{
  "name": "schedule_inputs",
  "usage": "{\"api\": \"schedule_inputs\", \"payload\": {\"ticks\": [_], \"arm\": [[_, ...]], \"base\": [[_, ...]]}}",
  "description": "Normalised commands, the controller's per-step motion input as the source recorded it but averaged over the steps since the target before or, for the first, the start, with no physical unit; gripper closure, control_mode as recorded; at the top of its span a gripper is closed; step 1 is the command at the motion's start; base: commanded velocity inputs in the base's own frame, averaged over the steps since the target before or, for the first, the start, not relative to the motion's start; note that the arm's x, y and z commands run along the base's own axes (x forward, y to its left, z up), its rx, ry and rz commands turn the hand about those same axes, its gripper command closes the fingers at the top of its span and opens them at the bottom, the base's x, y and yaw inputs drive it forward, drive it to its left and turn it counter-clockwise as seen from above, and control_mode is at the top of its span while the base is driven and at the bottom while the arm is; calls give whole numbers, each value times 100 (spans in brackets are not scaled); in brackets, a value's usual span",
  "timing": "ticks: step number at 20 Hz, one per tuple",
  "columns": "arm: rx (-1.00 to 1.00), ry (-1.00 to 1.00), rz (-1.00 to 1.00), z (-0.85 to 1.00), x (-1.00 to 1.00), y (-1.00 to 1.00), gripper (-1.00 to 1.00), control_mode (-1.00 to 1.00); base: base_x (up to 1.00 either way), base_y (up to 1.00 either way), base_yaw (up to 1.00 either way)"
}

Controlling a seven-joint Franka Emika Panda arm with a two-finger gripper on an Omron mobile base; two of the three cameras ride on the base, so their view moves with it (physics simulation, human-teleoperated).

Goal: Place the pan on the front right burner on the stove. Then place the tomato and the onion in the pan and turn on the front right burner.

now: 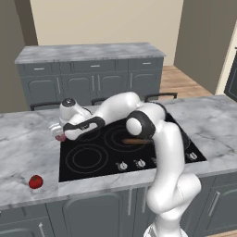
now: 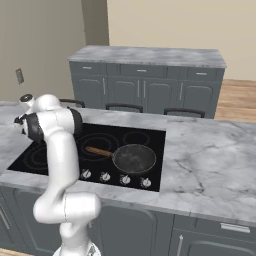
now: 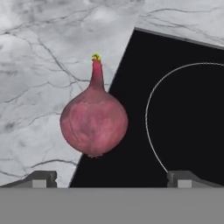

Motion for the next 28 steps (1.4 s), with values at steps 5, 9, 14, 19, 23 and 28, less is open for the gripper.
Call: {"api": "schedule_inputs", "payload": {"ticks": [5,9,14,19,23,28], "arm": [[0,0,1,-18,34,21,-100,-100],[0,0,2,-21,18,30,-100,-100],[0,0,0,-25,11,25,-100,-100],[0,0,0,-18,11,6,100,-100],[-1,0,-1,-5,1,0,100,-100],[0,-2,-5,33,-12,-16,100,-100]], "base": [[0,0,0],[0,0,0],[0,0,0],[0,0,0],[0,0,0],[0,0,0]]}}
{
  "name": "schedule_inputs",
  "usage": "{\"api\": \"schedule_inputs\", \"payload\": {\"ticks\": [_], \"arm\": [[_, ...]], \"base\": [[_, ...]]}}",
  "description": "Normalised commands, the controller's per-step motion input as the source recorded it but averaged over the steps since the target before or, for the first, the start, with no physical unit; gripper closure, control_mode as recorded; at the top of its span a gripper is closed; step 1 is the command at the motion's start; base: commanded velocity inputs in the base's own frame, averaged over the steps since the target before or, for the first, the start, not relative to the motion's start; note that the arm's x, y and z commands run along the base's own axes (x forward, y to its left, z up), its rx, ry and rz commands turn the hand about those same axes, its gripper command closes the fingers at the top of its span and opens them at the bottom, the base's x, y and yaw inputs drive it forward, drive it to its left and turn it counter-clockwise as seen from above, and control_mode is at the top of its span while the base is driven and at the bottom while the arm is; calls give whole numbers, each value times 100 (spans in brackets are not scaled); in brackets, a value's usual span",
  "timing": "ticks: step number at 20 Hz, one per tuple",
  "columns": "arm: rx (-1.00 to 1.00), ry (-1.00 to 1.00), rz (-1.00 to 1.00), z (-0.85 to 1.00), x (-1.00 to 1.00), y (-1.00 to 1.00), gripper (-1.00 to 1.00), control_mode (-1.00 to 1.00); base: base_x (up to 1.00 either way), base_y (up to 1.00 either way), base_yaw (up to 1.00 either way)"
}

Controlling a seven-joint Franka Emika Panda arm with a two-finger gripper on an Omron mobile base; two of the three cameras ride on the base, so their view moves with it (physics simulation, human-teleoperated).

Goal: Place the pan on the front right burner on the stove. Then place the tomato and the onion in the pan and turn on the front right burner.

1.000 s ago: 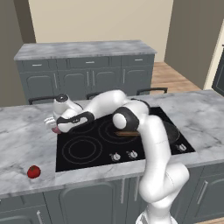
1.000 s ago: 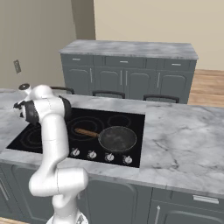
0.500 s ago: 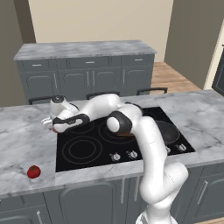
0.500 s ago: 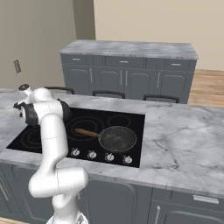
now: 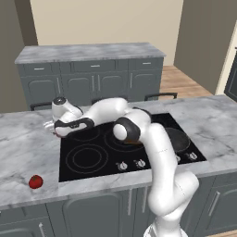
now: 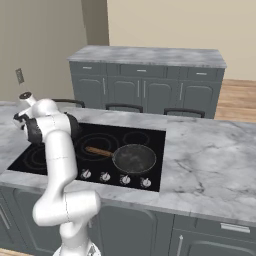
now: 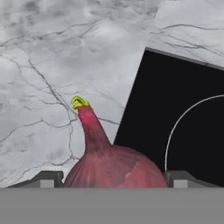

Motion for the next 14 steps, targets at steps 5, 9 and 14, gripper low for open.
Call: {"api": "schedule_inputs", "payload": {"ticks": [5,9,14], "arm": [[0,-3,-9,54,-22,-49,100,-100],[0,-2,-15,45,-16,-68,100,-100],[0,0,-22,31,-9,-84,100,-100]], "base": [[0,0,0],[0,0,0],[0,0,0]]}}
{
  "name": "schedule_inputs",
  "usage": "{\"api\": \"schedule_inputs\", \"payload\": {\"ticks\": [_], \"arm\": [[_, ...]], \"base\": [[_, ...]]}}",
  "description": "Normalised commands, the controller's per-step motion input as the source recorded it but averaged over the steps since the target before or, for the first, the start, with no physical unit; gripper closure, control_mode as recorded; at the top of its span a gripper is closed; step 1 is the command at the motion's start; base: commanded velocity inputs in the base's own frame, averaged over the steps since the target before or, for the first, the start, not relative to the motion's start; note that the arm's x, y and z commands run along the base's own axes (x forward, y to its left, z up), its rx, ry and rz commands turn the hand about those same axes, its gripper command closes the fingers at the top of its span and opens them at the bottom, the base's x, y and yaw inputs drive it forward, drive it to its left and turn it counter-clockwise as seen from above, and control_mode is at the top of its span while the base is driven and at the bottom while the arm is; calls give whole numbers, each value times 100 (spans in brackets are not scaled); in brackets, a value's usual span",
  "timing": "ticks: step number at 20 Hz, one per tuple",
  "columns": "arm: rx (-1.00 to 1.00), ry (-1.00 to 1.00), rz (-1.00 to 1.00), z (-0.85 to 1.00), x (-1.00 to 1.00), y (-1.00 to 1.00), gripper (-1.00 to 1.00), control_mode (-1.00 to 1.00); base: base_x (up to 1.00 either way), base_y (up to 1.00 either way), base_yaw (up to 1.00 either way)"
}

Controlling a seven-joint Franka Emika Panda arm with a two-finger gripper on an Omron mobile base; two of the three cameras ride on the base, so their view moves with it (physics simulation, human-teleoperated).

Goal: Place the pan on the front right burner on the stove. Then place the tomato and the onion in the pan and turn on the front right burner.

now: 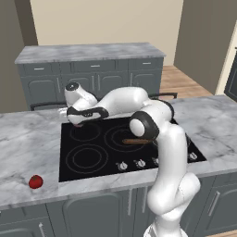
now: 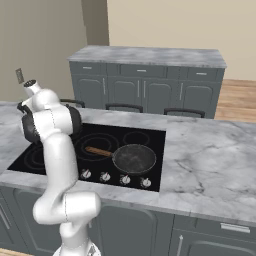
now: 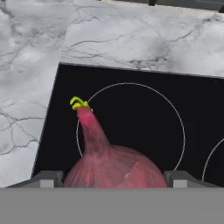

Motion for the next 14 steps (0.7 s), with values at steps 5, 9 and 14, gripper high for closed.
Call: {"api": "schedule_inputs", "payload": {"ticks": [5,9,14], "arm": [[0,0,-23,23,-8,-91,100,-100],[0,0,-21,14,-9,-86,100,-100],[0,0,-21,10,-11,-81,100,-100]], "base": [[0,0,0],[0,0,0],[0,0,0]]}}
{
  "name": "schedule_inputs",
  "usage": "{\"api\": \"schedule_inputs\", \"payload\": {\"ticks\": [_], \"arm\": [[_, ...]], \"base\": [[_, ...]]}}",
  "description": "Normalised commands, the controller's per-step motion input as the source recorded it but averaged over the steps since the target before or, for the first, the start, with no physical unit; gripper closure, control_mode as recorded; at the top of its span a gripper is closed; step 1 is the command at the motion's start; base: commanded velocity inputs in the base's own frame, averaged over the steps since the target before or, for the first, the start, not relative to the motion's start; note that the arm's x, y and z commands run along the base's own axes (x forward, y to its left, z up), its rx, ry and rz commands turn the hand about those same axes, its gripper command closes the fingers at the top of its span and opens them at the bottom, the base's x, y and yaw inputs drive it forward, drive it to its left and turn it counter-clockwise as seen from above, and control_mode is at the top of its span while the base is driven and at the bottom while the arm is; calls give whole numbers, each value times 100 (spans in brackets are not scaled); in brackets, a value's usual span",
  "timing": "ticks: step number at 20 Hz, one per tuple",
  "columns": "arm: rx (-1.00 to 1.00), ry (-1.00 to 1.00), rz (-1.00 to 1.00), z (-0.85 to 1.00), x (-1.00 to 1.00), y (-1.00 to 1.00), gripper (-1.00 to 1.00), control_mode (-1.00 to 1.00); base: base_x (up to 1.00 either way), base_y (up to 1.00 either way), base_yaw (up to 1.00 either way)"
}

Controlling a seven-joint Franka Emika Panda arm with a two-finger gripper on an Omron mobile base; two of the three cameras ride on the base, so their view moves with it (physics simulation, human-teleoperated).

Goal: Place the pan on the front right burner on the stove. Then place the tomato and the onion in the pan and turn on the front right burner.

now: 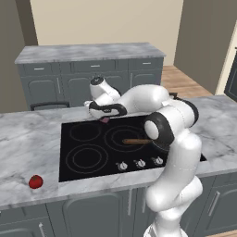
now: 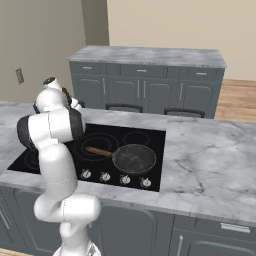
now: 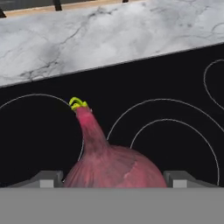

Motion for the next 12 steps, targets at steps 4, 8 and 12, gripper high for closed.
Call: {"api": "schedule_inputs", "payload": {"ticks": [4,8,12], "arm": [[1,0,-20,11,-15,-84,100,-100],[2,1,-19,8,-16,-88,100,-100],[2,3,-19,2,-17,-91,100,-100]], "base": [[0,0,0],[0,0,0],[0,0,0]]}}
